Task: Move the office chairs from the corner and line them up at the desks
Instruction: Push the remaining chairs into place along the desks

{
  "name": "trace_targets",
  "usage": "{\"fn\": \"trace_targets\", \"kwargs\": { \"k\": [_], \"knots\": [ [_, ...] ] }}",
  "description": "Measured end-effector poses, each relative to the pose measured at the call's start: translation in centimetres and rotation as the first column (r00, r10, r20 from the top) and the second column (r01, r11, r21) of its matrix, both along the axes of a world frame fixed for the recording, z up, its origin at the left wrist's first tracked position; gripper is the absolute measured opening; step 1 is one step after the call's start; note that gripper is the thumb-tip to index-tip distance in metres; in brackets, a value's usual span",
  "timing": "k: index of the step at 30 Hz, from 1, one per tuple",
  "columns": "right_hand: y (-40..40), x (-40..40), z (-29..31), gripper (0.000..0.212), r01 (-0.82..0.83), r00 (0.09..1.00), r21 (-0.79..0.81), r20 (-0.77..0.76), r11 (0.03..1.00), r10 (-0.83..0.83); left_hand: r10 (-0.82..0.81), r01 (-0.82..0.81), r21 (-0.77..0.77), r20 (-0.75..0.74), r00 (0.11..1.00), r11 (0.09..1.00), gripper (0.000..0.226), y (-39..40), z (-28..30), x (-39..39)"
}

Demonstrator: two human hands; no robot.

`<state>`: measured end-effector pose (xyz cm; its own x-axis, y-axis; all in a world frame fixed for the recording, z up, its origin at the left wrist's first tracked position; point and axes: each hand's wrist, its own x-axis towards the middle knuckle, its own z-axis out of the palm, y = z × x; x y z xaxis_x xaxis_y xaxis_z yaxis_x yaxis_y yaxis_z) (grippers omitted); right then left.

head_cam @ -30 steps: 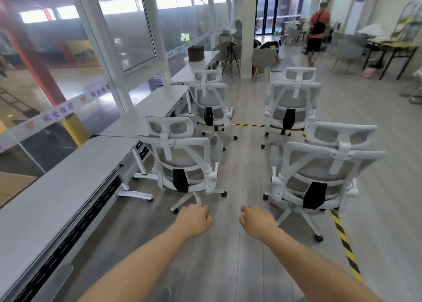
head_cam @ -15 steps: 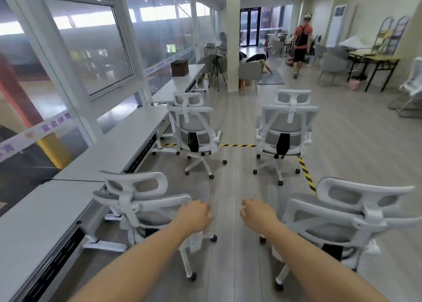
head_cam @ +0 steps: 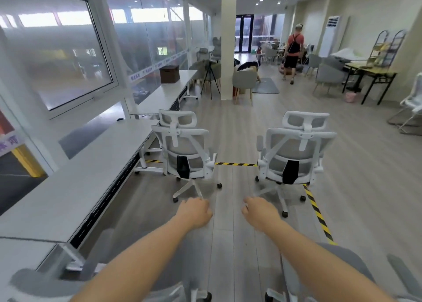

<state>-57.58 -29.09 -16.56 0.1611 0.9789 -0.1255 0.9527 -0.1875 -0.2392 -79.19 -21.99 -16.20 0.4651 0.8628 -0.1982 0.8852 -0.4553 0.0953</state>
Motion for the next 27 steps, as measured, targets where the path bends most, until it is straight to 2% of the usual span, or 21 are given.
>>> {"fn": "trace_targets", "kwargs": {
  "k": [5, 9, 13, 16, 24, 27],
  "knots": [
    [11.6, 4.4, -0.2, 0.018, 0.012, 1.0, -0.004, -0.021, 1.0, -0.012, 0.007, -0.008, 0.025, 0.012, 1.0, 1.0, 0.036, 11.9, -0.8, 3.9],
    [22.5, 8.4, -0.5, 0.017, -0.044, 0.999, 0.001, -0.013, 0.999, 0.044, 0.042, -0.045, 0.07, 0.05, 0.998, 0.997, 0.034, 22.7, -1.3, 7.6],
    [33.6, 12.1, 0.1, 0.029, -0.087, 0.996, -0.023, -0.033, 0.996, 0.086, 0.111, -0.113, 0.041, 0.053, 0.992, 0.993, 0.038, 32.5, 0.0, 10.8],
    [41.7, 14.1, 1.3, 0.036, -0.146, 0.989, -0.005, -0.027, 0.989, 0.146, 0.126, -0.133, 0.079, 0.087, 0.988, 0.988, 0.036, 39.3, 1.4, 12.4],
    [59.6, 13.9, 3.2, 0.034, -0.303, 0.953, 0.007, 0.011, 0.953, 0.303, 0.256, -0.27, 0.137, 0.114, 0.96, 0.953, 0.039, 55.0, 2.2, 12.1],
    [66.2, 12.6, 2.7, 0.031, -0.354, 0.935, 0.015, -0.033, 0.935, 0.354, 0.285, -0.304, 0.175, 0.125, 0.95, 0.936, 0.039, 61.5, 1.6, 11.0]
  ]
}}
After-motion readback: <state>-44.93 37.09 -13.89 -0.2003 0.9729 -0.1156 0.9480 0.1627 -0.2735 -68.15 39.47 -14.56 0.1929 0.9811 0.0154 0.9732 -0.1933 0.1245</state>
